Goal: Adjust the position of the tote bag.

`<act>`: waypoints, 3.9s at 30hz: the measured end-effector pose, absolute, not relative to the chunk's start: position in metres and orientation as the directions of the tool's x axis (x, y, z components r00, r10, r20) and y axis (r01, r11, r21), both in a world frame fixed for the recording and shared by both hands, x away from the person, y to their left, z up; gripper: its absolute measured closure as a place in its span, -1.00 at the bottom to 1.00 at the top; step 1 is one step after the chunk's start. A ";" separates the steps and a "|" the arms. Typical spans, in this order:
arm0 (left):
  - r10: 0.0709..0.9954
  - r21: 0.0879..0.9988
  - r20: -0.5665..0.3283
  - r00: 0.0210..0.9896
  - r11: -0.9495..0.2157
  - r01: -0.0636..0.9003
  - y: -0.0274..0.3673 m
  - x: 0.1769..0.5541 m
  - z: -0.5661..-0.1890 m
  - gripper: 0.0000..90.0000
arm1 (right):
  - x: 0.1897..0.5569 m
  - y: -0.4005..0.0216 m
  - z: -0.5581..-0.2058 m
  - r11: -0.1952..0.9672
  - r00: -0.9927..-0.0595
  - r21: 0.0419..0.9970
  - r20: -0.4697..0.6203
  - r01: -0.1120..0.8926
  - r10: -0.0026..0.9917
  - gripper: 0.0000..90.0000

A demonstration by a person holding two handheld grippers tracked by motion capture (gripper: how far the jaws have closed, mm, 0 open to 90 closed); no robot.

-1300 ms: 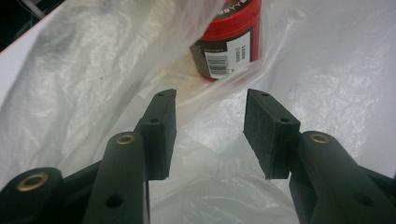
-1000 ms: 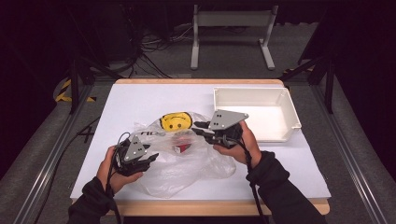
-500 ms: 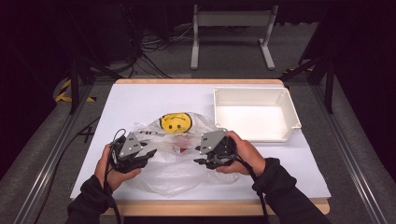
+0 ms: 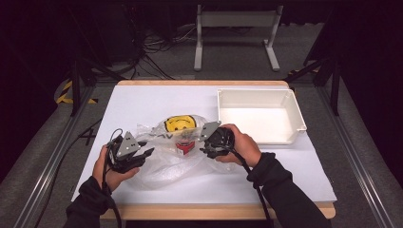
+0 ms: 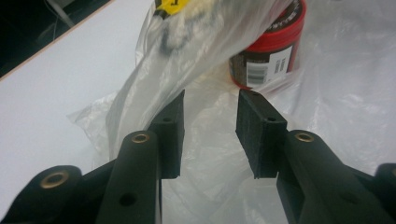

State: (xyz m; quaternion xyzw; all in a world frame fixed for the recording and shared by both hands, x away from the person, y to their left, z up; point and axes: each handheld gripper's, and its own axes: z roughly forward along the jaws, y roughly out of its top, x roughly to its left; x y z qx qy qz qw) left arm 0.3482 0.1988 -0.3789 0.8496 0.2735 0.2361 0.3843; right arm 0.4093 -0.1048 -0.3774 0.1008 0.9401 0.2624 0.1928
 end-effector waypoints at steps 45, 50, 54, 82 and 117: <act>0.752 0.671 0.183 0.634 -0.566 0.478 0.201 0.399 -0.414 0.81 | 0.452 -0.074 -0.387 0.878 -0.825 0.444 -0.418 0.179 0.379 0.97; 0.782 0.676 0.183 0.596 -0.541 0.501 0.214 0.405 -0.411 1.00 | 0.456 -0.078 -0.379 0.856 -0.789 0.478 -0.441 0.198 0.428 0.99; 0.794 0.685 0.181 0.580 -0.525 0.505 0.222 0.407 -0.409 1.00 | 0.460 -0.081 -0.372 0.843 -0.762 0.498 -0.459 0.205 0.457 0.99; 0.688 0.841 0.170 0.706 -0.475 0.261 0.215 0.361 -0.360 0.40 | 0.455 -0.085 -0.365 0.817 -0.789 0.543 -0.409 0.193 0.458 0.47; 0.666 0.600 0.106 0.738 -0.635 0.487 0.201 0.400 -0.424 0.67 | 0.452 -0.075 -0.391 0.946 -0.912 0.266 -0.312 0.184 0.265 0.22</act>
